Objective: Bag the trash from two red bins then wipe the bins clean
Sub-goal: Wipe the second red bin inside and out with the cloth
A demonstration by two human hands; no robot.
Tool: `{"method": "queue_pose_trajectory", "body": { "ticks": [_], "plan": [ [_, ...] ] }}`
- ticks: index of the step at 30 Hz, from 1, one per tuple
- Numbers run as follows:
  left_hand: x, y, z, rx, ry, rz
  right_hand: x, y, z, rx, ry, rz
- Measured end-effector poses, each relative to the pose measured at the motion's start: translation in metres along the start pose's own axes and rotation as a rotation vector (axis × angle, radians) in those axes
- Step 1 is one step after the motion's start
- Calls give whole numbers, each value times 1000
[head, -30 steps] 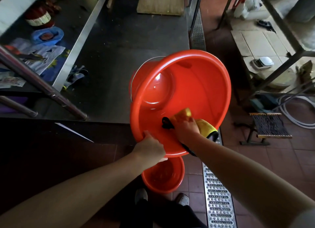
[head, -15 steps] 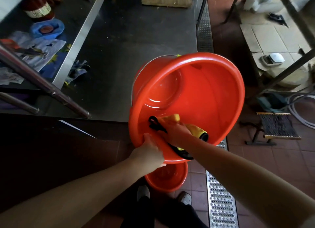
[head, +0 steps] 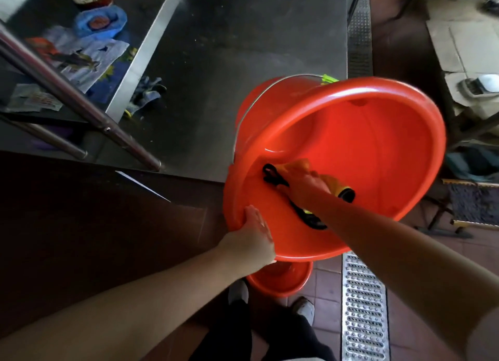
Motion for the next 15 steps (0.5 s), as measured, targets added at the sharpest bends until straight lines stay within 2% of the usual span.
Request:
{"method": "queue_pose_trajectory", "body": {
  "ticks": [2, 3, 9, 15],
  "plan": [
    [-3, 0, -2, 44, -12, -4, 2, -17, 5, -126, 17, -5],
    [-4, -3, 0, 2, -83, 45, 1, -25, 2, -140, 22, -8],
    [-9, -6, -3, 47, -216, 228, -8, -36, -8, -77, 6, 15],
    [-8, -9, -2, 45, -183, 185, -13, 28, -12, -1, -48, 55]
  ]
}}
Point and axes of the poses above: each hand's wrist, its own y-axis away from the middle knuckle, its own x-axis out of the back of the hand, z = x × y, the point moved 3 cm from there along -y, towards the middle knuckle, and after that the axes turned 3 degrees about -y, right-handed, at the moved point
